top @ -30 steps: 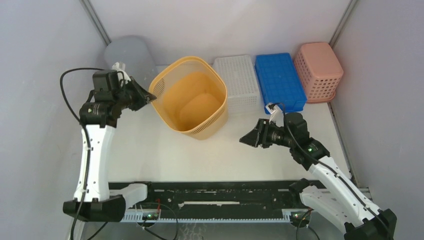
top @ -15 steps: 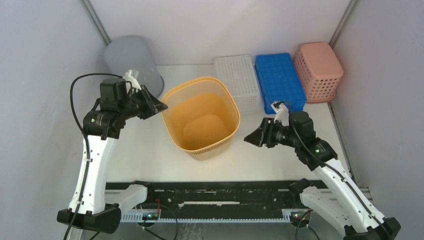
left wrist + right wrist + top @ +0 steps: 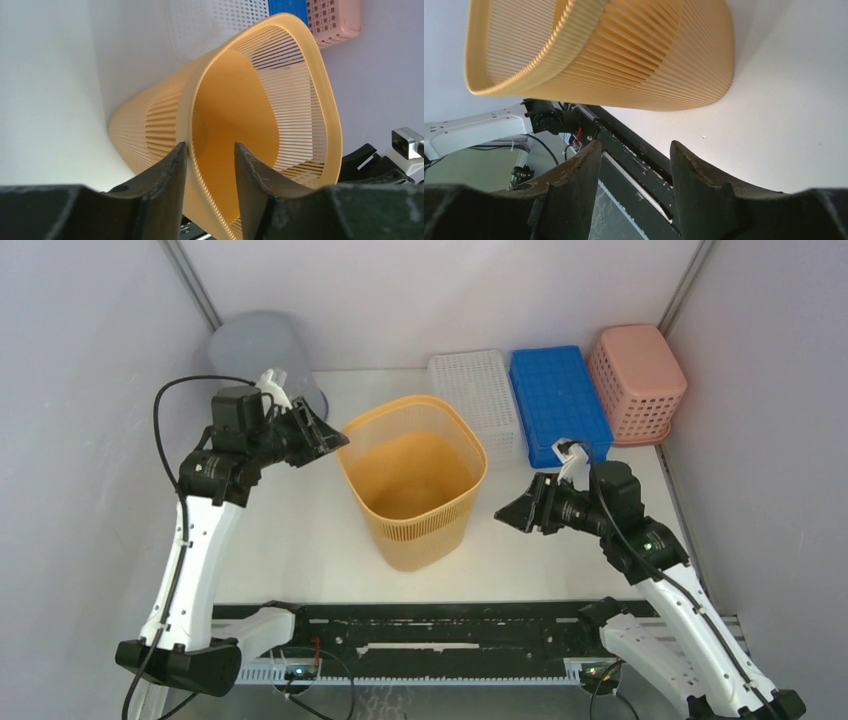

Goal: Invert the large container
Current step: Move the container to the center of the board.

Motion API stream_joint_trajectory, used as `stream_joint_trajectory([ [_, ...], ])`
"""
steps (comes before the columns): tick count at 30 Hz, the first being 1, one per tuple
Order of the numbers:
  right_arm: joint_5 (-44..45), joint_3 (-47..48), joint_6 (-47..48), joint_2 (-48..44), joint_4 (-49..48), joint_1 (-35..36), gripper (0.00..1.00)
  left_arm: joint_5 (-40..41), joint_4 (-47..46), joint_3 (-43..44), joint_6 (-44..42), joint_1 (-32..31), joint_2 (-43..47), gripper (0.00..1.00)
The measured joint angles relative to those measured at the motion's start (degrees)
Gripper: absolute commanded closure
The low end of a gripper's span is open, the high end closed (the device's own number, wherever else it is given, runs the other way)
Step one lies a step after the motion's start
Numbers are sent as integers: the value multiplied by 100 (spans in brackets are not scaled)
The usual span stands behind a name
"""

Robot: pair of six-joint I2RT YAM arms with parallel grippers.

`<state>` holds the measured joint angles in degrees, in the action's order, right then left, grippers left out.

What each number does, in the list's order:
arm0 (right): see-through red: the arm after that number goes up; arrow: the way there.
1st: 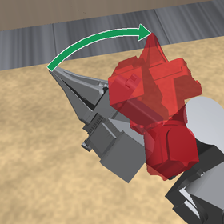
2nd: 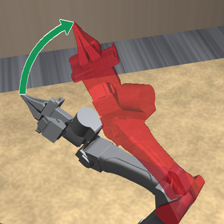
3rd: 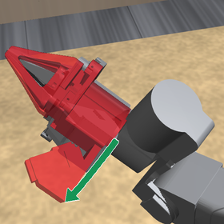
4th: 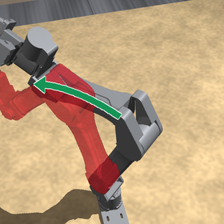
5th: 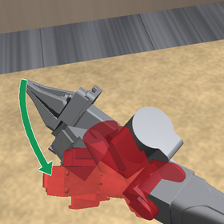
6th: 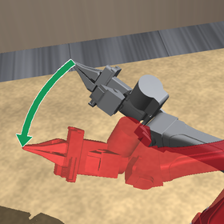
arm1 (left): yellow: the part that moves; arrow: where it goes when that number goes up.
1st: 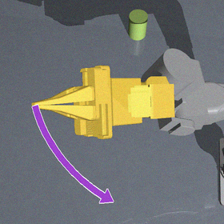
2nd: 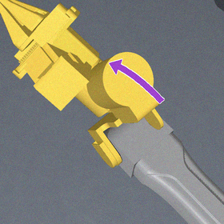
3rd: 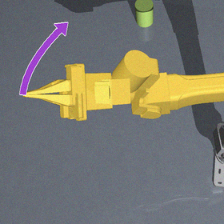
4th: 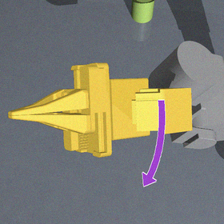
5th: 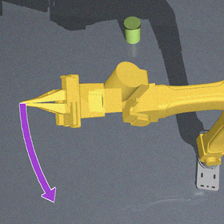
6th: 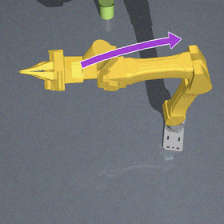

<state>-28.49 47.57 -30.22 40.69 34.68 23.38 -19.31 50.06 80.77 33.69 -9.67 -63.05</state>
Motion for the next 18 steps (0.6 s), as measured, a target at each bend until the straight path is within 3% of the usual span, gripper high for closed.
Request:
stream_joint_trajectory([
  [7,151,636,138,289,291,-24,35,-13,-232,0,37,-22,-111,51],
  [18,413,2286,706,1626,289,-350,35,-42,-522,4,79,-28,-422,51],
])
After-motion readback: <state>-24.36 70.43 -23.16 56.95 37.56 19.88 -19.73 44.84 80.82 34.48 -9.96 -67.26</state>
